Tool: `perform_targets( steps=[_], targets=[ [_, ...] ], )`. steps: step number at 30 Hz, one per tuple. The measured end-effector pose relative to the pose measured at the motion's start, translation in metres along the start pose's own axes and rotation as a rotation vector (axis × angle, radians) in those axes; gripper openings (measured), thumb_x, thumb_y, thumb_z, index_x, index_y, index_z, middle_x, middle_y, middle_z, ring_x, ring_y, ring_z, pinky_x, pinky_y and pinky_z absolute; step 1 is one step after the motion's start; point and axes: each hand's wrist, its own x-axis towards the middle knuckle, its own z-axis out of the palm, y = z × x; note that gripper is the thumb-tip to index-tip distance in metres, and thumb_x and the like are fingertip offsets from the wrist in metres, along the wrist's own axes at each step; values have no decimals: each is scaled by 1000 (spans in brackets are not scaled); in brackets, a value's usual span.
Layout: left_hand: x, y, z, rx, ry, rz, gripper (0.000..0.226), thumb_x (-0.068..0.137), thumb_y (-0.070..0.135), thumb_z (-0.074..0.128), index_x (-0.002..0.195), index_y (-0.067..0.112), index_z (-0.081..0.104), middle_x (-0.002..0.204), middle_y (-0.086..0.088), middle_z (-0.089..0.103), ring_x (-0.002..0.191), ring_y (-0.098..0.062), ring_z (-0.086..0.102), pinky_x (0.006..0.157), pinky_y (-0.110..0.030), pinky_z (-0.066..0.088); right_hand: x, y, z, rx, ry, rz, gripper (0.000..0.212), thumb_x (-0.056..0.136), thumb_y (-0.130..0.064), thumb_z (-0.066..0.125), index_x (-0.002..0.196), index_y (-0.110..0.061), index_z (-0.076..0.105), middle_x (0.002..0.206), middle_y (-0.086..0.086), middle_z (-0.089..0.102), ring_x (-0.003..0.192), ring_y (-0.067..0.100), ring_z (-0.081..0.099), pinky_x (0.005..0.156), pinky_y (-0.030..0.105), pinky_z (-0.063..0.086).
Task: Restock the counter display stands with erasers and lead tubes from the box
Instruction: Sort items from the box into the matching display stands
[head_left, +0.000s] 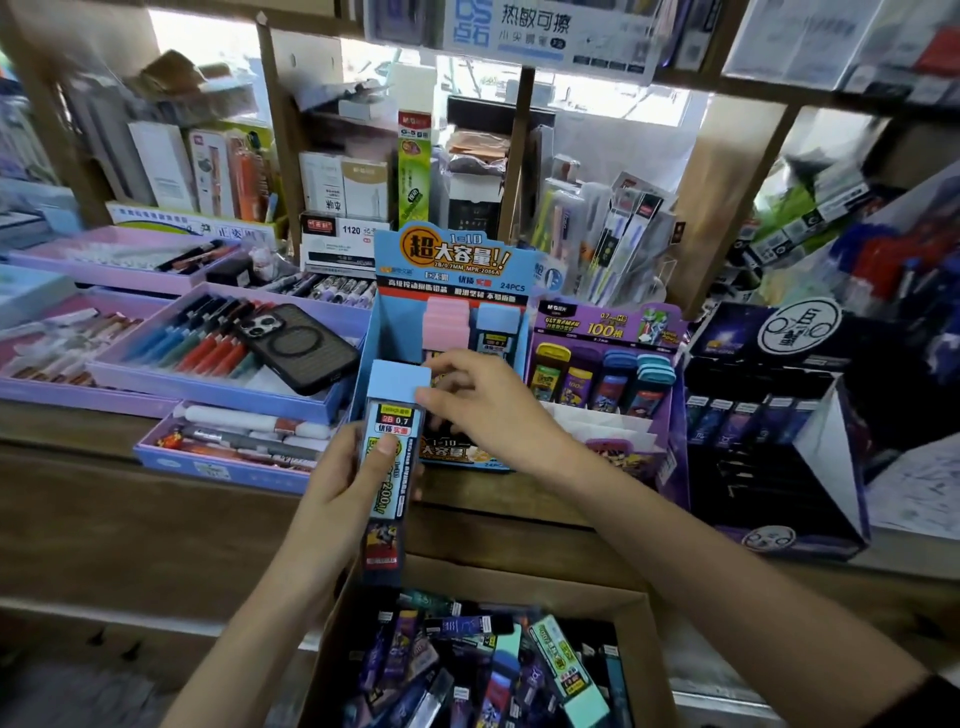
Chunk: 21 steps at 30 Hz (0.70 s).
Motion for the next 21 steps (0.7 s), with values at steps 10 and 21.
perform_targets(
  steps=[10,21],
  targets=[
    [15,8,-1,-5,67,-13,17,96,12,45,112,12,50,86,-7,68,68,-9,67,58,-19,54,12,-5,-97,-20,365,-80,13,88,-11,62,87,-21,54,75,-4,62,67,9,64,64,20,49],
    [17,5,-1,28,21,5,15,95,8,46,109,4,52,82,-1,70,68,-8,68,58,-17,53,45,26,-79,-672,394,-148,18,90,-26,60,104,-15,58,96,7,66,91,26,59,76,38,49]
  ],
)
